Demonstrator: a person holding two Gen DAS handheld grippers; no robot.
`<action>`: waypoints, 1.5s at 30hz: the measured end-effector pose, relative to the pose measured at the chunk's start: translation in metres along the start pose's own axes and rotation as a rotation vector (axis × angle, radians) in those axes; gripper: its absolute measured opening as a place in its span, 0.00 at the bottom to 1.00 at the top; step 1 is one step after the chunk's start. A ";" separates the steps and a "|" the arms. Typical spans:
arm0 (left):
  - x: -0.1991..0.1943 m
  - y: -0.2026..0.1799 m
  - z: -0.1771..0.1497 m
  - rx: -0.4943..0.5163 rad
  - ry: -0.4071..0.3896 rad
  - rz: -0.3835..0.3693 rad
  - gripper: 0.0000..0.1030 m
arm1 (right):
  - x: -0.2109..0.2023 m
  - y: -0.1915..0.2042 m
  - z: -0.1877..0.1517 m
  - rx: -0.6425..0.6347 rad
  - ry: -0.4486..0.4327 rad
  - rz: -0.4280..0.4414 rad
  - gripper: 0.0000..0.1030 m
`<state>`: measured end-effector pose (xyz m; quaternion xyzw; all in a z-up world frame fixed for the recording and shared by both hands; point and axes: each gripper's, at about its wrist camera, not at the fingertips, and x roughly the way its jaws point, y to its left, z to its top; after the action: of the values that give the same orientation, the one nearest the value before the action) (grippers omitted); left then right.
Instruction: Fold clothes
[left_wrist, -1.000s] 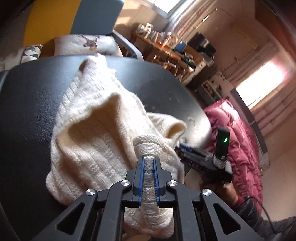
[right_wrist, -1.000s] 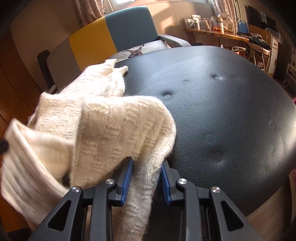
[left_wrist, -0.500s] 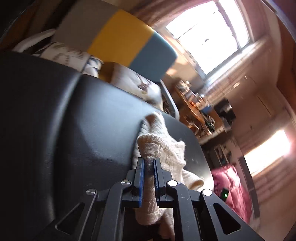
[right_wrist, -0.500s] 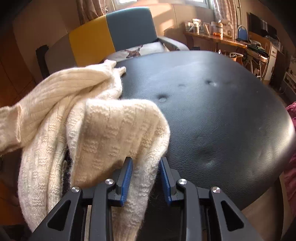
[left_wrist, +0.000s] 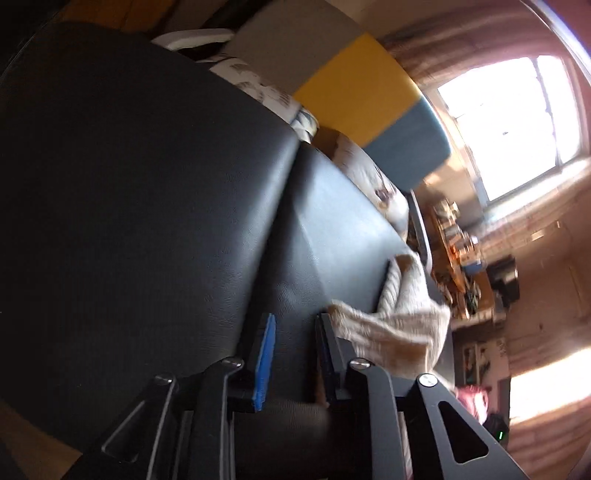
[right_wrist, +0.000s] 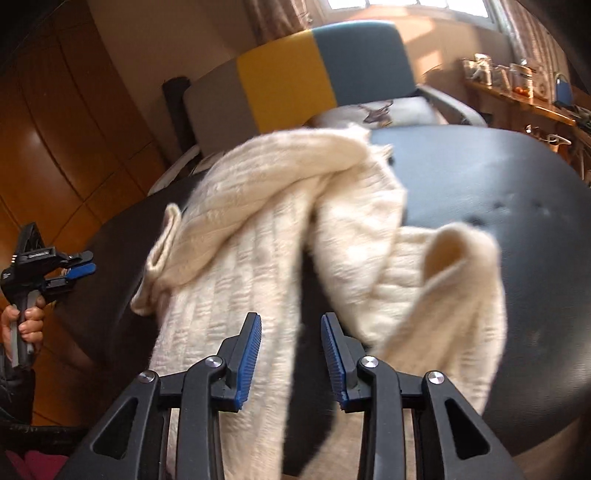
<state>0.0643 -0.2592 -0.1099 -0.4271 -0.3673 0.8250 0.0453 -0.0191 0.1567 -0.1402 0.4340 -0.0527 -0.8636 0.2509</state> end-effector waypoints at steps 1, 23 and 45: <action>0.004 -0.009 -0.008 0.042 0.027 -0.014 0.36 | 0.008 0.004 -0.001 -0.007 0.019 -0.005 0.33; 0.108 -0.117 -0.046 0.377 0.097 0.071 0.09 | 0.011 0.005 -0.015 -0.004 0.003 -0.171 0.76; 0.073 -0.089 -0.040 0.463 0.002 0.178 0.66 | 0.060 -0.056 0.034 -0.011 0.032 -0.262 0.75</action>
<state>0.0266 -0.1430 -0.1166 -0.4368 -0.1294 0.8875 0.0696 -0.0972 0.1724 -0.1804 0.4497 0.0131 -0.8822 0.1390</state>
